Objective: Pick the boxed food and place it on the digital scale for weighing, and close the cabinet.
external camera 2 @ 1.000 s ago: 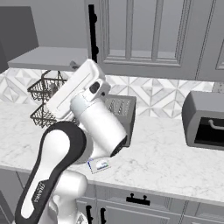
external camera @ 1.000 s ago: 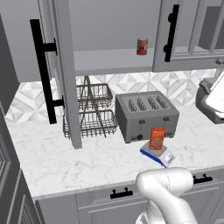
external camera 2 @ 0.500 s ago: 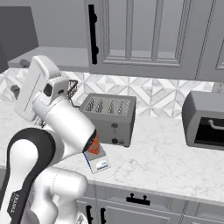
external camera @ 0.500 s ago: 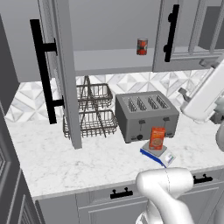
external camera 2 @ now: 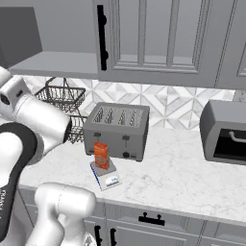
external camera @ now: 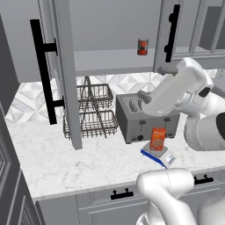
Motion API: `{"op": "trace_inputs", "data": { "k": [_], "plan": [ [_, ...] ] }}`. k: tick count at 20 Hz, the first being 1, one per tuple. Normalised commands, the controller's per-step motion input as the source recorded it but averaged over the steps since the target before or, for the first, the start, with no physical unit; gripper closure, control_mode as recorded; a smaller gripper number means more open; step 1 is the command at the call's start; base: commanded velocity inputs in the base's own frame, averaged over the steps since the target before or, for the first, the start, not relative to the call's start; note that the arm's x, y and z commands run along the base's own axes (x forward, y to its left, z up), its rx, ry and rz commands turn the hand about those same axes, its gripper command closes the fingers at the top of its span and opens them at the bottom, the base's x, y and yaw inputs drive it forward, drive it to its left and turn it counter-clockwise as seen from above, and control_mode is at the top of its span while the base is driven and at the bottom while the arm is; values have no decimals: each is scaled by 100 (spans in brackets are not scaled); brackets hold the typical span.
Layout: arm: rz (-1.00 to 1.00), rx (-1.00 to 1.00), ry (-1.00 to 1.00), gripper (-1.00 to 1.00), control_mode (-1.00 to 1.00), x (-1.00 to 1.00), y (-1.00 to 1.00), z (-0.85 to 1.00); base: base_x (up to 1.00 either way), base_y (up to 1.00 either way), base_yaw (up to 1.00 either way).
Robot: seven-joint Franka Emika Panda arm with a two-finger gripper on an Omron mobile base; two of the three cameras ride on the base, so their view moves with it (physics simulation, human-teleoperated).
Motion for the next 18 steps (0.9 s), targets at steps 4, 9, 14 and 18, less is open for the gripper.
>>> {"op": "trace_inputs", "data": {
  "k": [4,9,14,18],
  "plan": [
    [0,-12,-28,-100,-100,-84,79,-1,0,0,0],
    [0,-6,-10,-100,-100,-100,42,-6,0,0,0],
    [0,-1,-1,-100,-100,-80,47,-18,0,0,0],
    [0,0,0,-100,-100,-46,57,-21,0,0,0]
  ]
}}
